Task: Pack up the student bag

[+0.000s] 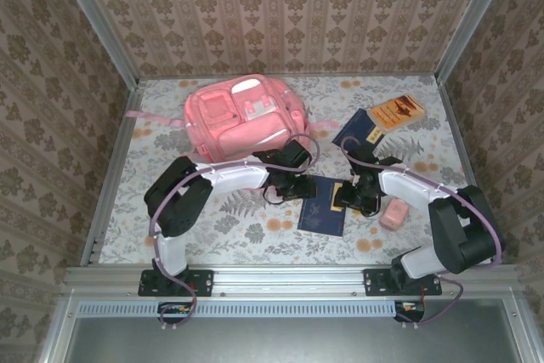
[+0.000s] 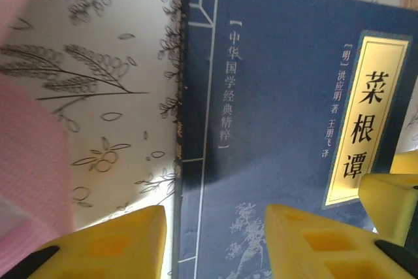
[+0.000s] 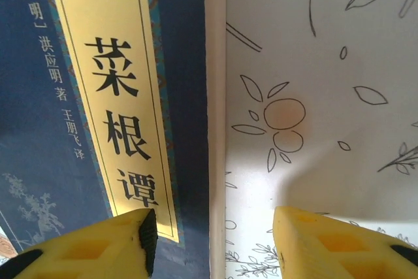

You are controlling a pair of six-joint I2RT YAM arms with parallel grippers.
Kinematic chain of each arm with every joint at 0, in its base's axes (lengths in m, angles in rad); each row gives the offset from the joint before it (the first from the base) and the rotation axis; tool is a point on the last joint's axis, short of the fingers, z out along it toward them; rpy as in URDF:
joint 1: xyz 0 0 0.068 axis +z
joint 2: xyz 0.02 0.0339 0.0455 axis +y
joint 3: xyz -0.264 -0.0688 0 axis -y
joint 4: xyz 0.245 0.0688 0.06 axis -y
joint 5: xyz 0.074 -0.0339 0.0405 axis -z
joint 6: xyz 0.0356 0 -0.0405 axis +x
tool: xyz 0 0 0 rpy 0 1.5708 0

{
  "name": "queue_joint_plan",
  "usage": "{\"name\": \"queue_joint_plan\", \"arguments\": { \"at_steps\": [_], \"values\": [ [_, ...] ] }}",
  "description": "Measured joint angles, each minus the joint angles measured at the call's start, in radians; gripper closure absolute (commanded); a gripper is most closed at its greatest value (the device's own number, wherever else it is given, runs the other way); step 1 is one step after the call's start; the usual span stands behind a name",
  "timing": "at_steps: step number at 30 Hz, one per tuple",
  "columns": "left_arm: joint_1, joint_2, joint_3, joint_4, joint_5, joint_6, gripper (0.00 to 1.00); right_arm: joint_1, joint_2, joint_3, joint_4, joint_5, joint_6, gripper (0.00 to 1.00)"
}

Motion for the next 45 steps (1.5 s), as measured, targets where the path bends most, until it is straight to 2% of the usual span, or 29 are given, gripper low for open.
{"name": "queue_joint_plan", "arguments": {
  "at_steps": [4, 9, 15, 23, 29, 36, 41, 45],
  "values": [
    [-0.009, 0.027, 0.019, -0.006, 0.001, -0.012, 0.61, 0.0, 0.02, 0.0, 0.028, -0.019, 0.0, 0.57],
    [-0.013, 0.061, 0.04, -0.028, 0.0, -0.013, 0.7, -0.003, 0.039, 0.0, 0.045, -0.037, 0.0, 0.59],
    [-0.011, 0.064, 0.048, -0.05, -0.005, -0.013, 0.78, -0.013, 0.041, 0.0, 0.039, -0.057, 0.0, 0.7],
    [-0.011, 0.064, 0.05, -0.059, -0.01, -0.013, 0.8, -0.016, -0.014, 0.055, -0.047, -0.079, -0.001, 0.72],
    [-0.011, 0.064, 0.05, -0.057, -0.008, -0.013, 0.8, -0.016, -0.043, 0.089, -0.055, -0.112, 0.005, 0.82],
    [-0.013, 0.064, 0.05, -0.056, -0.007, -0.013, 0.82, -0.013, -0.054, 0.095, -0.083, -0.093, -0.001, 0.89],
    [-0.017, 0.061, 0.052, -0.054, -0.008, -0.008, 0.75, -0.01, -0.078, 0.103, -0.103, -0.079, -0.01, 0.94],
    [-0.015, 0.033, 0.056, -0.076, -0.012, 0.011, 0.58, -0.011, -0.104, 0.117, -0.121, -0.068, -0.031, 0.94]
  ]
}}
